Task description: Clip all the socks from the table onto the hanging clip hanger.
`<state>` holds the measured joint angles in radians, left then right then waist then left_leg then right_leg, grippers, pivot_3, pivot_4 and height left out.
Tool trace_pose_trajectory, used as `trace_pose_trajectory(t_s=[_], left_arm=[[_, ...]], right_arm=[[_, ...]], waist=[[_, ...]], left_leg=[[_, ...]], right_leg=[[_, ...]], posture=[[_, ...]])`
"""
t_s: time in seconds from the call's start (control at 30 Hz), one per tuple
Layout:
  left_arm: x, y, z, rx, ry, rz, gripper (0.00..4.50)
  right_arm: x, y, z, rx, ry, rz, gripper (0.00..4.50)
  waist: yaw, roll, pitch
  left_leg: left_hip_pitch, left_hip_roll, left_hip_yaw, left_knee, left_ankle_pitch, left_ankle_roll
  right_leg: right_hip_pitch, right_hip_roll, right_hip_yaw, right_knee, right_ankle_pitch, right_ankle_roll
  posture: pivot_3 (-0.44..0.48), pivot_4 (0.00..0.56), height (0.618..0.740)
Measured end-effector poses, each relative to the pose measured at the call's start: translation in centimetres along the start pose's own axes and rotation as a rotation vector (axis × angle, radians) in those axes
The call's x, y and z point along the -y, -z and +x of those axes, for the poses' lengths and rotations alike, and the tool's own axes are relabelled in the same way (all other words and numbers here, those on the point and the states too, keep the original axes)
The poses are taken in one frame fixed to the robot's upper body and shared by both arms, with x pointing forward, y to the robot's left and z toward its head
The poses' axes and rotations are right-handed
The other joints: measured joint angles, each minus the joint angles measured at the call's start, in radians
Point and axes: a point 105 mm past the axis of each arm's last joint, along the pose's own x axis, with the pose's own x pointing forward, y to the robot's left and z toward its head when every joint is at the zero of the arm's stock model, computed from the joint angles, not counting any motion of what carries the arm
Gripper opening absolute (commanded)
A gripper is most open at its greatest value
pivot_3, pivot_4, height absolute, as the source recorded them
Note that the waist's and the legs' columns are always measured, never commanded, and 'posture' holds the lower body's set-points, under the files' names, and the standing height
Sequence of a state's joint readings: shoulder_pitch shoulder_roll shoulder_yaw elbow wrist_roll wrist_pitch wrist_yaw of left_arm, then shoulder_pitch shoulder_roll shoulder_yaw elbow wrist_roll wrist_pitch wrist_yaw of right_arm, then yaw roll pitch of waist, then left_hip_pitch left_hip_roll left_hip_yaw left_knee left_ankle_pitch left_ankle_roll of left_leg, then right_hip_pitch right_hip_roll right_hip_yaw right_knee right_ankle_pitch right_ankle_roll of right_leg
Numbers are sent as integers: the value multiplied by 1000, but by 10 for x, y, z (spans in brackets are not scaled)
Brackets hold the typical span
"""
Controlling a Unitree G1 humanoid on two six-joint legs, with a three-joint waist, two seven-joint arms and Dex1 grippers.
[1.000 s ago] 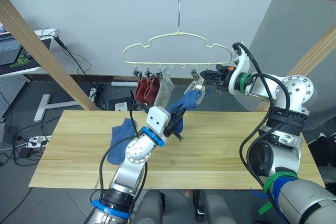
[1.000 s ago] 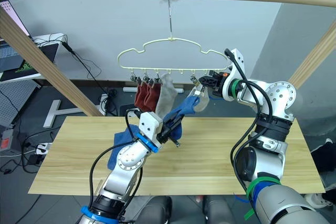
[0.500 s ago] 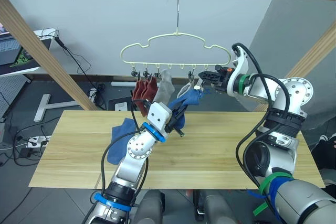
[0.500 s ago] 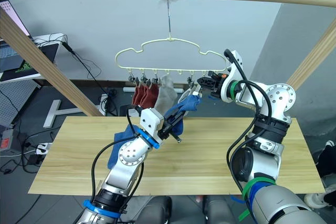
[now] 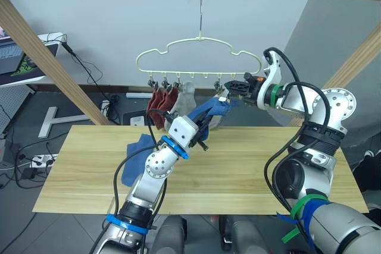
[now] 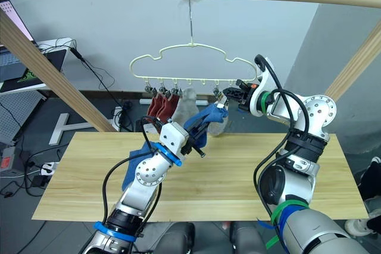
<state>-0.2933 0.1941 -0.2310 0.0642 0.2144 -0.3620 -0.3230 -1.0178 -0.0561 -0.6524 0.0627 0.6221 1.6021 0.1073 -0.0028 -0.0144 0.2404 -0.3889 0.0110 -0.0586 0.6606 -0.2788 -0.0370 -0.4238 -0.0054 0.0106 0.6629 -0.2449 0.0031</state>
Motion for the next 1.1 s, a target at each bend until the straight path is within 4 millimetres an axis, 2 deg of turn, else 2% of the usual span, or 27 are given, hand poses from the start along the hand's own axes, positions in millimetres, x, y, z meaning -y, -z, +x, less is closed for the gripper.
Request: trace_pose_trajectory(t_s=[0.17,0.2,0.23,0.5,0.57,0.6,0.8,0.93,1.0,1.1], left_arm=[[1,0,0,5,4,7,15],[0,0,0,5,4,8,0],[0,0,-1,5,4,9,0],[-1,-2,2,15,3,14,0],[-2,-3,3,19,3,16,0],[-2,-3,3,20,3,16,0],[8,-4,7,13,55,-35,0],[18,-4,13,1,81,-143,0],[21,-3,15,-13,90,-208,0],[24,-4,18,-30,100,-328,755]], right_arm=[[0,-1,-2,12,-14,22,0],[1,-2,-2,13,-13,24,626],[2,-2,-2,15,-9,29,818],[9,-1,-3,12,13,60,3814],[10,-2,-4,15,12,65,4359],[10,-3,-4,16,8,65,4479],[6,-14,-17,57,-46,39,4479],[-6,-21,-31,92,-85,-87,4479],[-5,-18,-35,96,-68,-156,4479],[2,-11,-39,112,-25,-234,4500]], waist=[[0,0,0],[0,0,0],[0,0,0],[-6,0,0],[-6,0,0],[-6,0,0],[-7,0,0],[-9,0,0],[-13,0,0],[-21,0,0]], left_leg=[[0,0,1,0,0,0],[0,0,1,0,0,0],[0,0,0,0,0,0],[0,0,1,0,0,0],[0,0,1,0,0,0],[0,0,2,0,0,0],[-1,0,2,0,0,0],[-2,0,2,0,0,0],[-2,1,2,0,0,0],[-2,1,2,0,0,0]], right_leg=[[0,0,0,0,0,0],[0,0,0,0,0,0],[0,0,0,0,0,0],[-1,0,1,1,0,0],[-1,0,1,1,0,0],[-1,0,1,1,0,0],[-2,1,2,0,0,0],[-2,1,1,0,0,0],[-2,1,1,0,0,0],[-2,1,0,1,0,0]], posture=[[1,205,740],[1,205,740],[1,205,740],[-1,211,740],[-1,211,740],[-2,211,740],[-4,216,740],[-7,219,740],[-9,220,740],[-14,222,740]])
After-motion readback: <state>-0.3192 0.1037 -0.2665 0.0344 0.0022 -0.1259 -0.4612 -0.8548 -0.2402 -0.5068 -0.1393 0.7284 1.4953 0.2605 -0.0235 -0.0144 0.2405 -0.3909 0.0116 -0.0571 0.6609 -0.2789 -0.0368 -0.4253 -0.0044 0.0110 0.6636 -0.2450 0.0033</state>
